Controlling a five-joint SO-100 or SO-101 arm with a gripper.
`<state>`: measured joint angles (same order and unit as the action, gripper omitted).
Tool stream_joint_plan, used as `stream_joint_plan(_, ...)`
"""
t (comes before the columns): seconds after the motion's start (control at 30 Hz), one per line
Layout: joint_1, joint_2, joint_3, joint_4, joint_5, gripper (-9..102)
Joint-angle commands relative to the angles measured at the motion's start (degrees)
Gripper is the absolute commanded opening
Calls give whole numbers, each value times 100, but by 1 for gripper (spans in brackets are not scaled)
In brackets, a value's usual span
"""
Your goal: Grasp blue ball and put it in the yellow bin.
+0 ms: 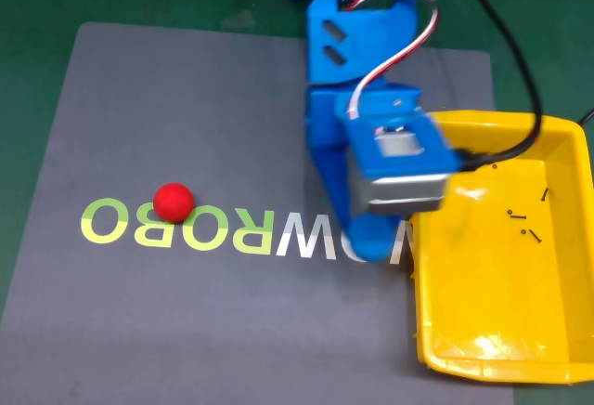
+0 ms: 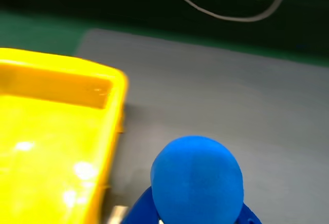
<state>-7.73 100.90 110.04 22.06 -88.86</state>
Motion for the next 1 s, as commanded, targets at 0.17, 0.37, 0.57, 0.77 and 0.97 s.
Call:
stream_joint_plan(0.17,-791,580,-18,0,44,0)
stream_joint_plan(0.37,-1327,606,-9,0,-35,0)
stream_joint_plan(0.57,-1740,589,18,0,-149,1)
stream_joint_plan(0.77,-1872,536,18,-26,-202,8)
stream_joint_plan(0.97,-1784,492,18,-26,-211,29)
